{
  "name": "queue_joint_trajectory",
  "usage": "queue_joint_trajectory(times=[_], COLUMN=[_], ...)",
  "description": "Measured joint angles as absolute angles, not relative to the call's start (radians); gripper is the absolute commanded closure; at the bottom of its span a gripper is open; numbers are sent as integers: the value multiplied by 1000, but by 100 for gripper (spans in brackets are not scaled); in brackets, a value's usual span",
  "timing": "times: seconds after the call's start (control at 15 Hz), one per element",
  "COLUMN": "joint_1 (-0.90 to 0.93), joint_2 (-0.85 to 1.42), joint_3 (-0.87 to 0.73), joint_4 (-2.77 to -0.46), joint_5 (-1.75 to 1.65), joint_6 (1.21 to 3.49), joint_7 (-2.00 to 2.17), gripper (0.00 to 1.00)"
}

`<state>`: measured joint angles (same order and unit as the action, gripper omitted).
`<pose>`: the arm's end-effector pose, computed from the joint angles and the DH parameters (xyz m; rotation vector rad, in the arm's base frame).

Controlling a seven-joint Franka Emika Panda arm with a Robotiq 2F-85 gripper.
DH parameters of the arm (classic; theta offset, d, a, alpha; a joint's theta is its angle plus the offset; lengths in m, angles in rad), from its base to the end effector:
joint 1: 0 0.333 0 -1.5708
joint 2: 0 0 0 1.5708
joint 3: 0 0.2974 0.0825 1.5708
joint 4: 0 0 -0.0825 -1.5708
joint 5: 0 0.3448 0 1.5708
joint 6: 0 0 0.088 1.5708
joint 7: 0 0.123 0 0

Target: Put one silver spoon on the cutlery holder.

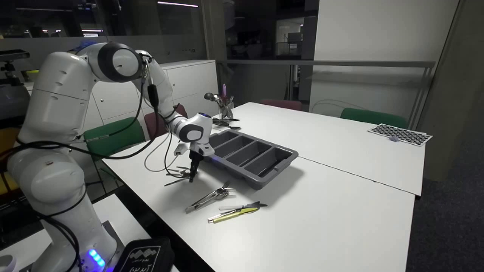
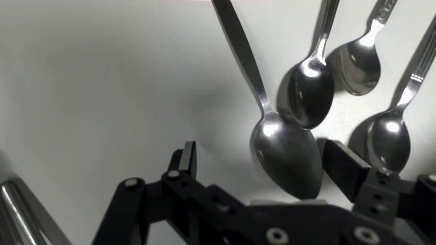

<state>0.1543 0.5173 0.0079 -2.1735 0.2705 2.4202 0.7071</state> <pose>0.4885 0.0843 0.1345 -2.8512 1.1608 0.4787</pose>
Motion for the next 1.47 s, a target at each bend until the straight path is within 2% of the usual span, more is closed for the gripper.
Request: queue_joint_trajectory(times=[1.2,1.27,1.33,1.47], joint_1=[151,150,148,141], joint_2=[471,464,458,450], joint_3=[-18,-21,-24,-25], joint_4=[-2260,-2268,-2278,-2290], joint_5=[305,305,305,305], joint_6=[2421,2421,2421,2421], joint_7=[729,733,735,735], gripper=[0,22,26,42])
